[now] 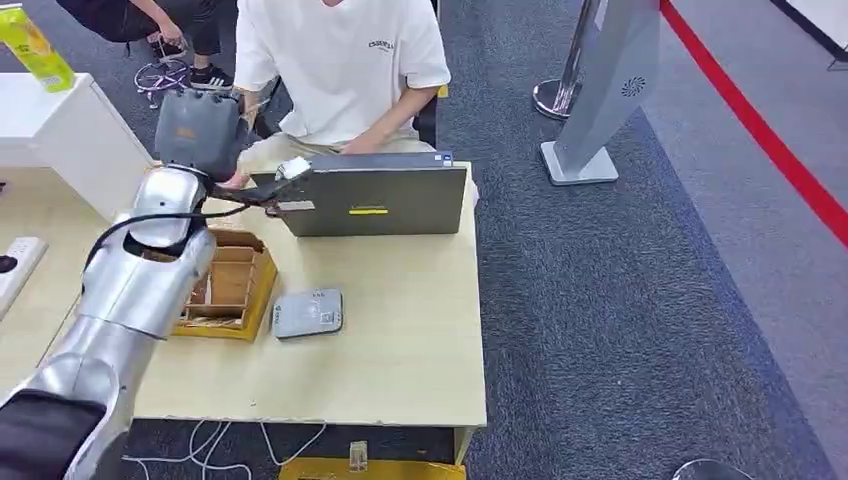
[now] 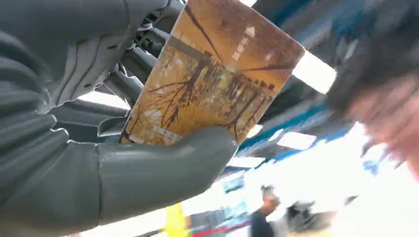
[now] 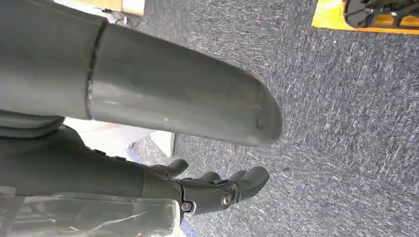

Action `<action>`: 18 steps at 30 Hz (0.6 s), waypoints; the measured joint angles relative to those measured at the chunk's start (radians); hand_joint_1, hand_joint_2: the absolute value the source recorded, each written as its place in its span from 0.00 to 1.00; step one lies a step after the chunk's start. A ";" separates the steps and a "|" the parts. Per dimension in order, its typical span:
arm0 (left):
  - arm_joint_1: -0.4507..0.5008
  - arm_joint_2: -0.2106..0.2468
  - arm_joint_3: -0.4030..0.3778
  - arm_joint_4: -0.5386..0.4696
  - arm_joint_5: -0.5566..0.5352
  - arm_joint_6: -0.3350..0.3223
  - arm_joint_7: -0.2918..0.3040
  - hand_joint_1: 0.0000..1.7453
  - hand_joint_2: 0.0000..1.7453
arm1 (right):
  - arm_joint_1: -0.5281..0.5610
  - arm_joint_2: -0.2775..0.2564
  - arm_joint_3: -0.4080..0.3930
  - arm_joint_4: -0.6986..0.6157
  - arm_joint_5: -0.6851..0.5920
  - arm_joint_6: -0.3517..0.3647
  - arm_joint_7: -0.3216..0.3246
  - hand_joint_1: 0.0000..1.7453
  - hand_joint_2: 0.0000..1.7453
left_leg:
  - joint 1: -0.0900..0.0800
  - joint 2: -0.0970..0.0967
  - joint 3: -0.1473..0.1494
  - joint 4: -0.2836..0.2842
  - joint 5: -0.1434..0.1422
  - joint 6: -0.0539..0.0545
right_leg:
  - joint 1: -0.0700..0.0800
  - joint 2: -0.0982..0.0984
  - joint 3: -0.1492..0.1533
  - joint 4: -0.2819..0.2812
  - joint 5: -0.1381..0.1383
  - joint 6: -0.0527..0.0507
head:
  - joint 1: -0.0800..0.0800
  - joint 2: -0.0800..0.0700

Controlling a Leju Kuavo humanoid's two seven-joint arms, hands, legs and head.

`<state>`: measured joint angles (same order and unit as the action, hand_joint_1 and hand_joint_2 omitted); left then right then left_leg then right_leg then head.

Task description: Pass the card to the sensor for recognition and then transmit it.

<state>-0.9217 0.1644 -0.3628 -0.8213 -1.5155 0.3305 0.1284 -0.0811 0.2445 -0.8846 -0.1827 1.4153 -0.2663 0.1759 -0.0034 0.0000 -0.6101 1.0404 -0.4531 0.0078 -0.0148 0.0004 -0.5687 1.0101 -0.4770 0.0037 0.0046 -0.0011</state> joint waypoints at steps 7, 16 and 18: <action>-0.149 0.030 0.001 0.238 -0.030 -0.023 0.037 1.00 1.00 | -0.002 0.000 0.005 0.000 0.000 0.011 0.000 0.00 0.00 | 0.000 0.000 -0.001 0.000 0.001 -0.001 | 0.000 0.001 -0.002 0.000 0.002 0.000 | -0.001 0.000; -0.176 0.033 0.002 0.315 -0.023 -0.037 0.050 1.00 1.00 | -0.002 0.000 0.005 0.000 -0.002 0.011 0.002 0.00 0.00 | 0.000 0.000 -0.002 0.000 0.001 -0.001 | 0.000 0.001 -0.002 0.000 0.002 0.001 | -0.001 0.000; -0.180 0.038 0.003 0.328 -0.019 -0.039 0.050 0.00 1.00 | -0.002 0.000 0.005 0.000 -0.001 0.011 0.003 0.00 0.00 | -0.001 0.000 -0.002 0.000 0.001 -0.001 | 0.000 0.001 -0.002 0.000 0.002 0.001 | -0.001 0.000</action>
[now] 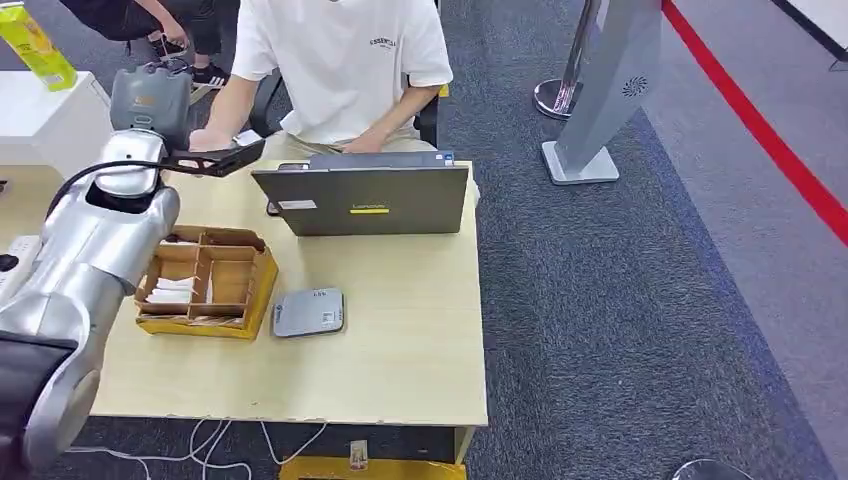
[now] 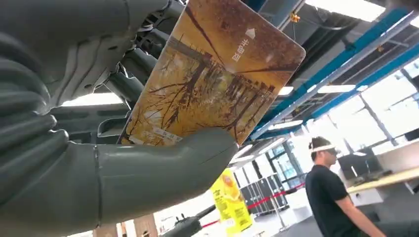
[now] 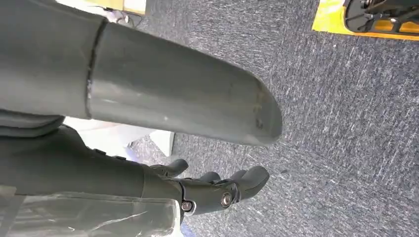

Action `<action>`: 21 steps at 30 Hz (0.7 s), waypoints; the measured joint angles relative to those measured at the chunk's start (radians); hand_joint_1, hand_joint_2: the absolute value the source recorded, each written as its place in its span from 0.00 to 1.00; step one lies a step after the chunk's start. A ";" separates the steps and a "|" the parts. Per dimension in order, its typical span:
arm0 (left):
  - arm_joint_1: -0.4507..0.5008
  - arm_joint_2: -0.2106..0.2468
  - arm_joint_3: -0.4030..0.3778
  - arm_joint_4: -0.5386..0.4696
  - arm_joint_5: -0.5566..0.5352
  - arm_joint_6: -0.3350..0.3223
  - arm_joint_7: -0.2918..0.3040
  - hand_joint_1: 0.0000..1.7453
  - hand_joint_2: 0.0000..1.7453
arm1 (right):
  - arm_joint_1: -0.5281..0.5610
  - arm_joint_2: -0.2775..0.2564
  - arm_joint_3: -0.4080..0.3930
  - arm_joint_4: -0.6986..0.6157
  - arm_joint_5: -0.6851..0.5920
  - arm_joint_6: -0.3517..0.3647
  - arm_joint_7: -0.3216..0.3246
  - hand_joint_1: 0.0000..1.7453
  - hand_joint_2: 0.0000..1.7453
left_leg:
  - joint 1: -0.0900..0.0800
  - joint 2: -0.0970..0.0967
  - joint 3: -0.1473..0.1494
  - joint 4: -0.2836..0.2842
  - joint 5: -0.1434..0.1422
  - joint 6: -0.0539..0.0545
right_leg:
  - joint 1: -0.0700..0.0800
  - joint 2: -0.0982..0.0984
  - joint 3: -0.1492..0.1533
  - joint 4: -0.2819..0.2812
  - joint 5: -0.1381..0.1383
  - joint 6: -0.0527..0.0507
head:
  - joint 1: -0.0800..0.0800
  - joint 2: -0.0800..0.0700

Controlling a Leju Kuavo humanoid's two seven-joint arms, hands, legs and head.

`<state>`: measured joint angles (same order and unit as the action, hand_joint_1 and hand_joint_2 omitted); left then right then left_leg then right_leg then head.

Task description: Pass the card to the sensor for recognition and then transmit it.

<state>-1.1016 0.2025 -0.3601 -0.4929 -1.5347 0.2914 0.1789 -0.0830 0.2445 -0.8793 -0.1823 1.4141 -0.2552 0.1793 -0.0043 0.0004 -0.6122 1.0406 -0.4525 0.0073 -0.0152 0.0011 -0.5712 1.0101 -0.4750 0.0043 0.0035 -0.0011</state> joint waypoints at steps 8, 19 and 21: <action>0.000 0.007 0.018 0.031 0.017 0.008 -0.006 0.00 1.00 | 0.000 0.000 0.000 0.000 0.000 0.003 -0.002 0.00 0.00 | 0.000 0.000 0.000 0.000 0.000 0.000 | 0.000 0.000 0.000 0.000 0.000 0.000 | -0.001 0.000; 0.022 0.007 0.027 0.053 0.040 0.008 0.000 0.00 1.00 | 0.000 0.000 0.000 0.000 0.001 0.003 -0.001 0.00 0.00 | 0.000 0.000 0.000 0.000 0.000 0.000 | 0.000 0.000 0.000 0.000 0.000 0.000 | -0.001 0.000; 0.025 0.007 0.027 0.053 0.048 0.013 0.000 0.00 1.00 | 0.000 0.000 0.000 0.000 0.001 0.002 -0.001 0.00 0.00 | 0.000 -0.001 0.000 0.000 0.000 0.000 | 0.000 -0.001 0.000 0.000 0.000 0.000 | -0.001 0.000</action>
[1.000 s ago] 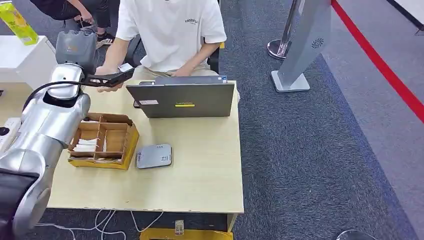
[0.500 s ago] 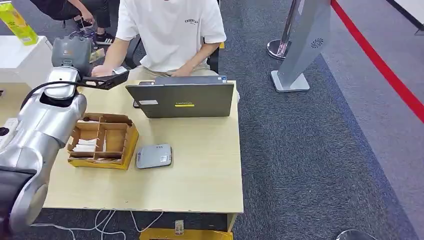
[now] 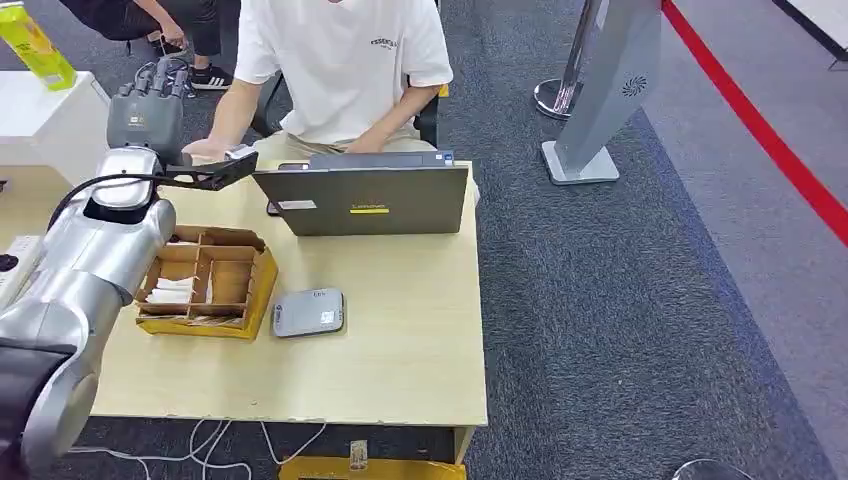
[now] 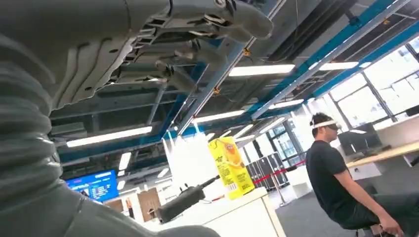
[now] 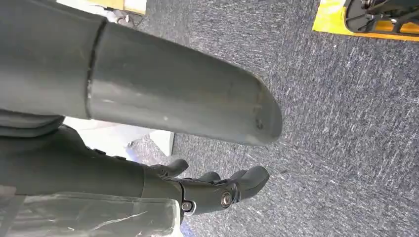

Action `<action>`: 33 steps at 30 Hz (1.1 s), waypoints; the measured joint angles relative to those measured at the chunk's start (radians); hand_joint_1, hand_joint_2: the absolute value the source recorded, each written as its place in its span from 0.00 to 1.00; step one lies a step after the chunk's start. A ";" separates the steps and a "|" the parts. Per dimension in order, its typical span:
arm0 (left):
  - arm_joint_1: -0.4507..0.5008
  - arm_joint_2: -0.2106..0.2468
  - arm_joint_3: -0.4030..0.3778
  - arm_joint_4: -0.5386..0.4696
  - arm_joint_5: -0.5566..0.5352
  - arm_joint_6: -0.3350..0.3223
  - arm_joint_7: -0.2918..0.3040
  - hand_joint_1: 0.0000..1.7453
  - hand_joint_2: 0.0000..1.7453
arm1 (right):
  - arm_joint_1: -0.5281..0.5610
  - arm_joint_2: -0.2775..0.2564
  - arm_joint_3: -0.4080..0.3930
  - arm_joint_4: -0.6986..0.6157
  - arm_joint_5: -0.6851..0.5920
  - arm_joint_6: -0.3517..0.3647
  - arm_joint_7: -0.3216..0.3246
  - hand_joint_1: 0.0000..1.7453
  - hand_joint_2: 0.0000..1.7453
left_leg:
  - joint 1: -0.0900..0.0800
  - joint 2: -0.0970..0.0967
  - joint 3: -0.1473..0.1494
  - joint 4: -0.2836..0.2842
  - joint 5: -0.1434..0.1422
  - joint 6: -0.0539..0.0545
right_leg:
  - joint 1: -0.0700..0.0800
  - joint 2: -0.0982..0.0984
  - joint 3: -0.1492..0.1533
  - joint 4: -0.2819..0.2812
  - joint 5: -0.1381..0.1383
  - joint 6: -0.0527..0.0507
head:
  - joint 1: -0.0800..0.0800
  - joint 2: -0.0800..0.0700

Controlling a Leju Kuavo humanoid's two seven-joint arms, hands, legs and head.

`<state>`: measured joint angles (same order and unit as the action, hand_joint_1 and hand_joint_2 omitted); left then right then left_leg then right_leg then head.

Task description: Pass the card to the sensor for recognition and then transmit it.

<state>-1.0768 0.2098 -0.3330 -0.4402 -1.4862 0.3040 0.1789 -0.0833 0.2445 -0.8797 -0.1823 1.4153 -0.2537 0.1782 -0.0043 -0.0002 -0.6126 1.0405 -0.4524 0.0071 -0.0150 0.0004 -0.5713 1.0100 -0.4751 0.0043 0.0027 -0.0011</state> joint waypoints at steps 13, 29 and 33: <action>0.031 0.000 0.007 -0.012 0.042 0.015 -0.079 0.00 1.00 | -0.001 0.000 -0.006 0.000 -0.010 -0.008 0.003 0.00 0.00 | 0.000 0.000 0.000 0.000 0.001 0.001 | 0.000 -0.001 0.000 0.000 0.000 0.000 | -0.001 0.000; 0.963 0.205 0.029 -1.349 0.212 0.021 -0.210 0.00 1.00 | 0.005 0.011 -0.112 0.000 -0.128 -0.108 0.029 0.00 0.00 | -0.001 0.003 -0.001 -0.001 -0.008 0.000 | -0.001 0.003 -0.004 -0.001 -0.008 0.000 | 0.000 0.000; 1.043 0.226 0.040 -1.449 0.200 0.030 -0.233 0.00 1.00 | 0.002 0.014 -0.126 0.000 -0.134 -0.117 0.032 0.00 0.00 | -0.001 0.002 0.000 -0.001 -0.008 -0.001 | -0.001 0.003 -0.002 -0.001 -0.007 -0.001 | 0.000 0.000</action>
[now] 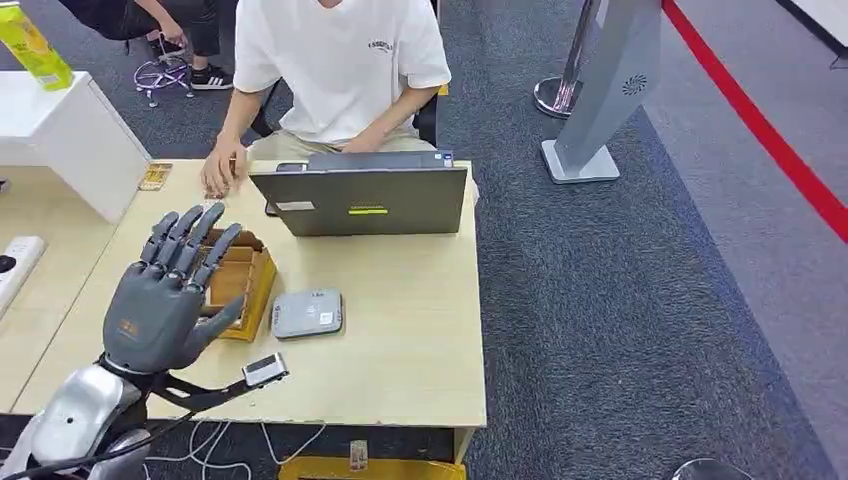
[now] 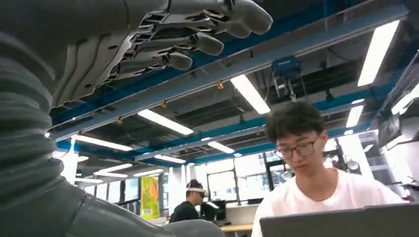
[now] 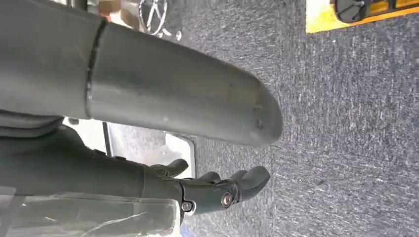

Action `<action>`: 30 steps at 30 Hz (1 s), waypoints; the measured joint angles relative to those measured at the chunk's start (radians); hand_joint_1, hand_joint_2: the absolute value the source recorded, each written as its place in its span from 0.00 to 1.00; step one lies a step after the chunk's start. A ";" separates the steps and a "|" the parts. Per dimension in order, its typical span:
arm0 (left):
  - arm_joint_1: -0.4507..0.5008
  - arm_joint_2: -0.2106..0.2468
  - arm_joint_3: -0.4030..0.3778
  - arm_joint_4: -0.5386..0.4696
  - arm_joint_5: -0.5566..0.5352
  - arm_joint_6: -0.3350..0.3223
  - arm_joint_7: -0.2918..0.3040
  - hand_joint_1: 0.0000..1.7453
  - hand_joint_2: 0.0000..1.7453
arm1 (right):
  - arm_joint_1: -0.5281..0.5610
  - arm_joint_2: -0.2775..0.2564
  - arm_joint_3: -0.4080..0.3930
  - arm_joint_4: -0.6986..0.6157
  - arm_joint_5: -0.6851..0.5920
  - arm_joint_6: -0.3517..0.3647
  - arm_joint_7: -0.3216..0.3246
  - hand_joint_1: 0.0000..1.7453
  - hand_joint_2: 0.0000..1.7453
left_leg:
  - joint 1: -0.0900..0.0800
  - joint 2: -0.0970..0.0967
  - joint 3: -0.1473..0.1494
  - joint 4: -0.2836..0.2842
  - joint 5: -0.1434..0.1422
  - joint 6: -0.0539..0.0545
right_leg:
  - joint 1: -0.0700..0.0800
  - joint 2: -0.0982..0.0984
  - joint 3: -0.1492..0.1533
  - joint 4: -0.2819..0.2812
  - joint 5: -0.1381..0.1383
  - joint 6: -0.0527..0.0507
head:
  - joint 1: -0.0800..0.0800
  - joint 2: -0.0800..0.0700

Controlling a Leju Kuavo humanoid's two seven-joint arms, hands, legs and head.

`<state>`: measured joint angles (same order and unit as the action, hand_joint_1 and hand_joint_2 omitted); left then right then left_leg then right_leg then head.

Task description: Pass the card to the sensor for recognition and then transmit it.

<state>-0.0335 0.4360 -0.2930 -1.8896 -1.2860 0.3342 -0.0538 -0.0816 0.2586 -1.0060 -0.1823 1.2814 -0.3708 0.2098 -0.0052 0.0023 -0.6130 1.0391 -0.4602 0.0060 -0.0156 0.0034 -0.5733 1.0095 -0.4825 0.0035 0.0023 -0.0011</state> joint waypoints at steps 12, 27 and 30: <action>0.097 0.016 0.015 -0.077 -0.028 -0.097 0.050 0.00 1.00 | -0.001 0.003 -0.005 0.000 -0.010 -0.008 0.003 0.00 0.00 | 0.000 -0.001 0.000 0.000 0.001 0.001 | 0.000 -0.001 0.000 0.000 0.000 0.000 | 0.001 0.000; -0.147 0.006 0.108 0.512 -0.031 -0.291 0.139 0.00 1.00 | -0.006 -0.038 0.000 -0.001 0.028 0.155 -0.032 0.00 0.00 | 0.001 -0.001 0.000 0.001 0.004 -0.001 | 0.001 -0.001 0.000 0.001 0.004 -0.001 | 0.001 0.000; -0.157 -0.007 0.115 0.564 -0.029 -0.283 0.147 0.00 1.00 | -0.006 -0.040 0.004 -0.001 0.041 0.159 -0.031 0.00 0.00 | 0.001 -0.001 -0.001 0.001 0.004 -0.001 | 0.000 -0.002 0.000 0.000 0.004 -0.001 | 0.001 0.000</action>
<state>-0.1902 0.4292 -0.1782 -1.3254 -1.3149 0.0515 0.0931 -0.0880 0.2190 -1.0022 -0.1835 1.3225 -0.2117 0.1785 -0.0042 0.0011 -0.6137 1.0397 -0.4560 0.0055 -0.0152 0.0018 -0.5737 1.0096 -0.4787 0.0025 0.0031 -0.0011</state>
